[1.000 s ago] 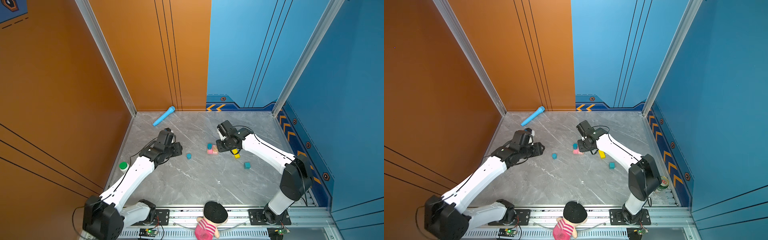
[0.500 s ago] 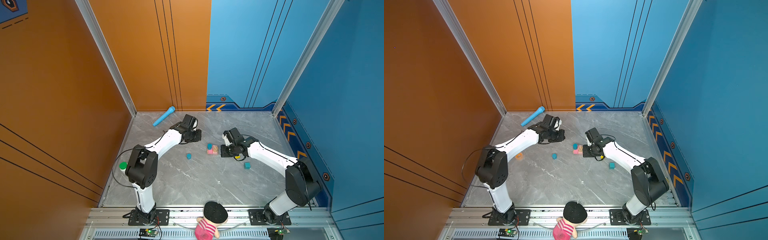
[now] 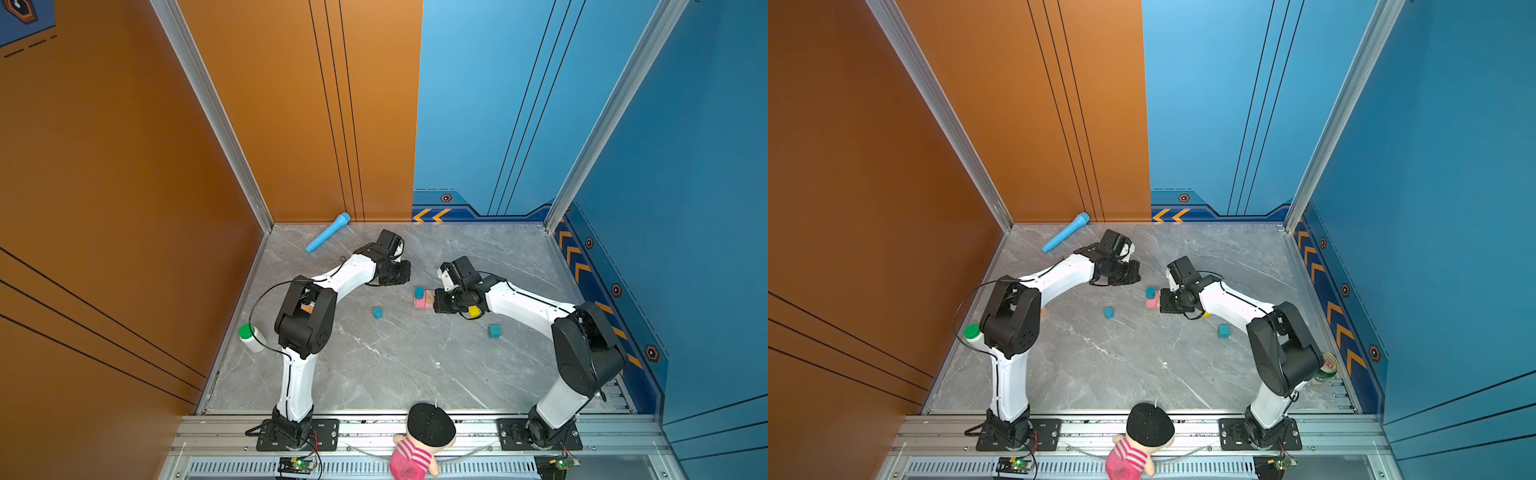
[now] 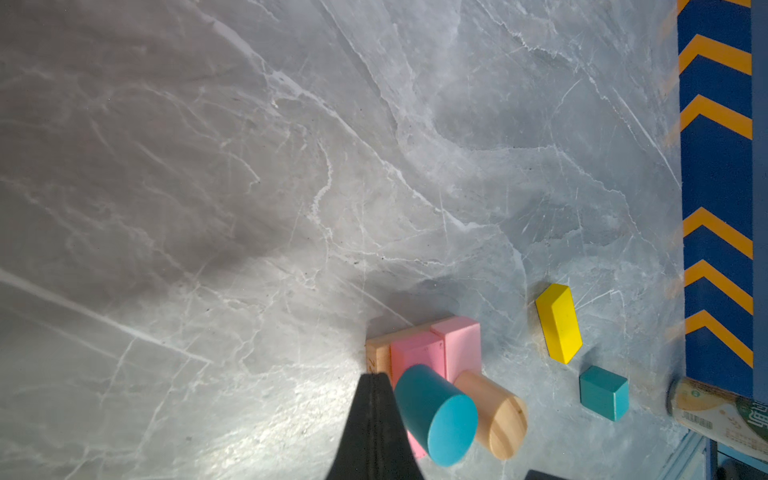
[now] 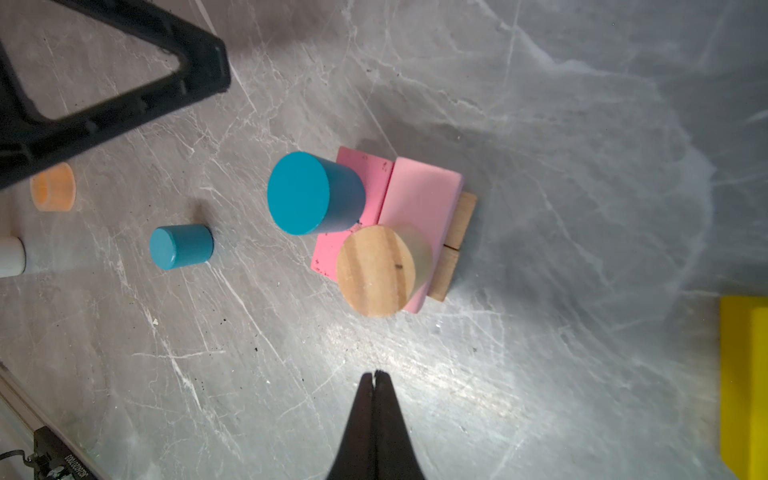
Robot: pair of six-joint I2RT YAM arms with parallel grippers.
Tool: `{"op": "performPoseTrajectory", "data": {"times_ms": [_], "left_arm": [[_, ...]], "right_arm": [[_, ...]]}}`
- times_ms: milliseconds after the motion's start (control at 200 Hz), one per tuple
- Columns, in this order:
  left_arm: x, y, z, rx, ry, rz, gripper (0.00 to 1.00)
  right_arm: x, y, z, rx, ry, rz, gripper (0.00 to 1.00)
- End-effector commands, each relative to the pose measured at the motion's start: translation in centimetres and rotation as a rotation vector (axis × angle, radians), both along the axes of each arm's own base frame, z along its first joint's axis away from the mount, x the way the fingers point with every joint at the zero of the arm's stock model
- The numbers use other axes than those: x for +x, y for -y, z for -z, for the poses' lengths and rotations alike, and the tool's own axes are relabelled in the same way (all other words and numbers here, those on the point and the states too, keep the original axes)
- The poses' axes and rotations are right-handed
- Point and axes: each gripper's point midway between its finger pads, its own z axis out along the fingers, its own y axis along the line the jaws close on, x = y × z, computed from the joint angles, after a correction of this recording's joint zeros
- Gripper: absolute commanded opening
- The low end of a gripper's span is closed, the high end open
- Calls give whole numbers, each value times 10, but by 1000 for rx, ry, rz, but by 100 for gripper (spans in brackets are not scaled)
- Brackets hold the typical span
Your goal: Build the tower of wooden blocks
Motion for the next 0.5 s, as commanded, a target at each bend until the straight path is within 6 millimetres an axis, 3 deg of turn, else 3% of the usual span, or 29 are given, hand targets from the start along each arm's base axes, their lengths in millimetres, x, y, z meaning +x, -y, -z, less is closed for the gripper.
{"op": "performPoseTrajectory", "data": {"times_ms": [0, 496], "left_arm": [[-6, 10, 5, -2, -27, 47, 0], [-16, 16, 21, 34, -62, 73, 0]], "right_arm": [[4, -3, 3, 24, -6, 9, 0], [11, -1, 10, 32, -25, 17, 0]]}}
